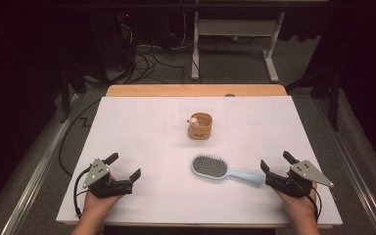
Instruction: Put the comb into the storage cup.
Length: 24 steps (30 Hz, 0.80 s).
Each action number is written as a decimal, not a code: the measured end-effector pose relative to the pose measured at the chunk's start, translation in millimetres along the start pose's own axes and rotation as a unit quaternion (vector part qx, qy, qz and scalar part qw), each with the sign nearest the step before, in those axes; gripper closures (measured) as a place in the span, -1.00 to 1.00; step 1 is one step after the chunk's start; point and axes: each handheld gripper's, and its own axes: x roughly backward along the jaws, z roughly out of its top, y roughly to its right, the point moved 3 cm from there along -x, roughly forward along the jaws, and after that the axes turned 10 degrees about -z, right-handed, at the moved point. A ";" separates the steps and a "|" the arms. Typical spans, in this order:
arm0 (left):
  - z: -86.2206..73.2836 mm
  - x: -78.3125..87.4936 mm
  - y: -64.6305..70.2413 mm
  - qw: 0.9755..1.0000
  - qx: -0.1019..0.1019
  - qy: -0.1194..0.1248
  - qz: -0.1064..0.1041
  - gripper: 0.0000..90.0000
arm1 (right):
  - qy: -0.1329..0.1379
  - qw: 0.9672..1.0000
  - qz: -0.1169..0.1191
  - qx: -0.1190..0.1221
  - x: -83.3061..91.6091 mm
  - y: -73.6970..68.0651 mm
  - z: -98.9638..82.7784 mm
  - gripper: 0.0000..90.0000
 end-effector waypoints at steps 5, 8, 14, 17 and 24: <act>0.4 0.1 -0.2 1.000 0.001 0.001 0.000 -1.00 | -0.012 1.000 0.013 -0.003 -1.3 -1.4 0.0 -0.34; 0.7 0.3 -0.4 1.000 -0.001 0.002 0.002 -1.00 | -0.017 0.999 0.032 -0.006 -2.0 -3.0 -0.2 -0.12; 0.6 0.5 -0.6 1.000 -0.004 0.000 0.005 -1.00 | -0.027 0.999 0.033 0.005 -1.9 -4.0 -0.1 0.11; 0.7 0.5 -0.5 1.000 -0.002 -0.001 0.003 -1.00 | -0.035 0.999 0.037 0.006 -2.0 -4.1 -0.1 0.32; 0.9 0.2 0.0 1.000 -0.004 0.000 0.003 -1.00 | -0.054 0.998 0.043 0.001 -2.4 -2.7 0.4 0.82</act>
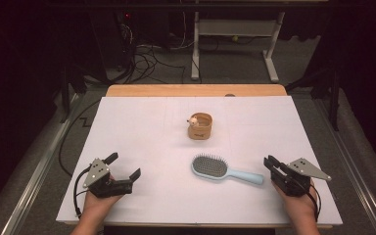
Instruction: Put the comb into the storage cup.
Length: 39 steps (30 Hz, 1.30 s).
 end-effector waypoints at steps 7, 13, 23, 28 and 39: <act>-0.1 -0.6 0.5 1.000 -0.002 0.000 0.000 -1.00 | -0.025 0.999 0.010 0.021 -4.5 -3.8 0.2 1.00; 0.6 -0.2 0.3 1.000 -0.004 0.008 0.006 -1.00 | -0.056 0.996 0.021 0.071 -14.0 -15.5 -1.1 1.00; 1.9 0.4 1.5 1.000 -0.006 0.008 0.003 -1.00 | -0.102 0.990 0.044 0.089 -20.7 -21.8 -8.7 1.00; 2.7 1.0 1.3 1.000 -0.006 0.009 0.004 -1.00 | -0.109 0.989 0.061 0.085 -18.7 -20.7 -9.4 1.00; 2.8 1.9 0.8 1.000 0.002 0.004 -0.002 -0.96 | -0.127 0.984 0.086 0.092 -12.2 -24.5 -11.8 1.00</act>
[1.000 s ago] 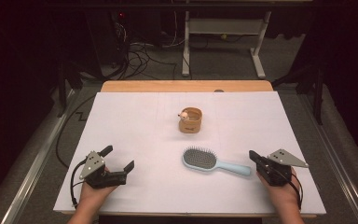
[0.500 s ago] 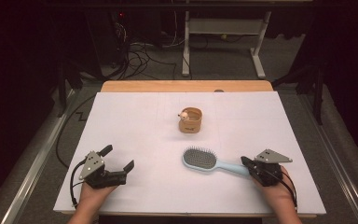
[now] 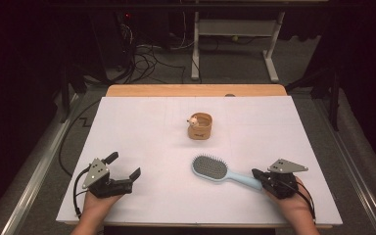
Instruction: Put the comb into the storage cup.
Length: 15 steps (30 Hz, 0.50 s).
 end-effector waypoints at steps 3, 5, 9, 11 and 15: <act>0.5 1.2 -1.6 1.000 0.010 0.002 -0.002 -0.94 | -0.006 1.000 0.004 0.005 2.1 -3.5 -1.5 1.00; 0.6 1.6 -1.8 1.000 0.010 0.006 -0.002 -0.95 | -0.005 1.000 0.005 0.009 3.2 -5.5 -2.4 1.00; 0.2 1.1 -1.1 1.000 0.006 0.004 -0.002 -0.97 | -0.009 1.000 0.012 0.018 4.0 -10.6 -3.2 1.00; 0.3 0.6 -0.9 1.000 0.008 0.002 -0.003 -0.97 | -0.012 1.000 0.015 0.022 4.0 -13.6 -3.6 1.00; 0.7 0.9 -1.3 1.000 0.014 -0.002 -0.006 -0.97 | -0.017 0.999 0.024 0.033 5.5 -20.2 -5.3 1.00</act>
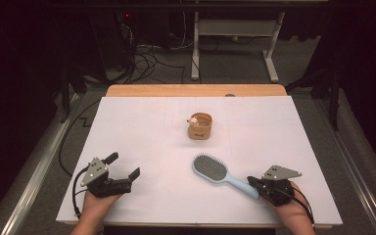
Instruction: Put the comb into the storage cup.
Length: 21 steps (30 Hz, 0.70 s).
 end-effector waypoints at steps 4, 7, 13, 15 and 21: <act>-0.3 -0.6 0.3 1.000 0.001 0.000 -0.003 -0.97 | 0.001 1.000 0.008 0.003 2.1 -4.3 -0.6 1.00; -0.2 -1.0 2.0 1.000 -0.008 0.004 -0.010 -0.97 | 0.000 1.000 0.004 0.009 2.5 -6.0 0.0 1.00; -0.7 -1.5 1.3 1.000 -0.004 -0.004 -0.012 -0.97 | 0.027 0.999 -0.015 -0.016 6.6 1.1 1.9 1.00; -0.6 -1.4 1.3 1.000 -0.004 -0.002 -0.011 -0.96 | 0.038 0.999 -0.024 -0.025 8.8 5.1 2.2 1.00; -1.0 -2.5 1.7 1.000 -0.003 -0.006 -0.014 -0.96 | 0.069 0.995 -0.057 -0.053 14.5 15.9 2.6 0.95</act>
